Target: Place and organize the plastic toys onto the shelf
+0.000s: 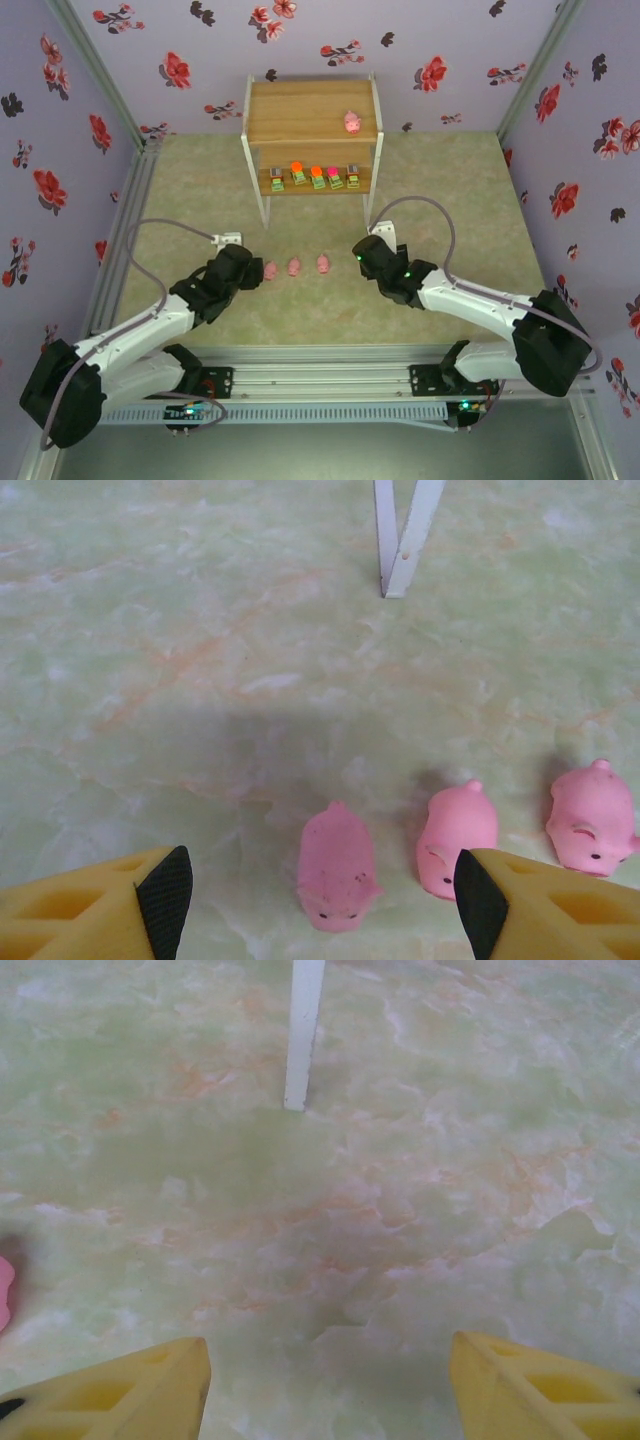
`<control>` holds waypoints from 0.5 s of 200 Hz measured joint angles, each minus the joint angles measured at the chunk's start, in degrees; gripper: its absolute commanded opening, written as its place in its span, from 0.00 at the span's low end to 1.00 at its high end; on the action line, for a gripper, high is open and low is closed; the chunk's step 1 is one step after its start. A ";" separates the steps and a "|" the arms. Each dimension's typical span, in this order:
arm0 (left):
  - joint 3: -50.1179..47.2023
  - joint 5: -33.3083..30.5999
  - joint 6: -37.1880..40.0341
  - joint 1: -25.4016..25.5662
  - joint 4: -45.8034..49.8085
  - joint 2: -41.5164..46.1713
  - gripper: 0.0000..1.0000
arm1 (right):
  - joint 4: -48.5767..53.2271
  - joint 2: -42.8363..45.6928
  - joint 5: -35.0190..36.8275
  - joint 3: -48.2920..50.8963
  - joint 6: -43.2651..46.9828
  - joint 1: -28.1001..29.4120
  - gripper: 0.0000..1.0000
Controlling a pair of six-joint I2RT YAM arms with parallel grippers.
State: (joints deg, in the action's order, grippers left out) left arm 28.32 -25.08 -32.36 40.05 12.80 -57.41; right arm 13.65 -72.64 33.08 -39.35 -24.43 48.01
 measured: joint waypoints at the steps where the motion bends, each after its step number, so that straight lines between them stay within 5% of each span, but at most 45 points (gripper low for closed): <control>1: -0.04 0.00 -0.07 0.04 0.00 0.04 0.74 | -0.11 0.02 0.02 0.04 0.02 0.00 0.53; 100: -2.62 -2.43 -5.53 3.98 3.45 1.18 0.74 | -3.56 1.84 0.33 1.81 0.28 -1.03 0.57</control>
State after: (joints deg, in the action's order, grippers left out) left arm 25.69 -27.51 -37.89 44.03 16.25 -56.23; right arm 10.09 -70.81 33.41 -37.54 -24.14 46.98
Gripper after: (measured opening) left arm 0.737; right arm 0.568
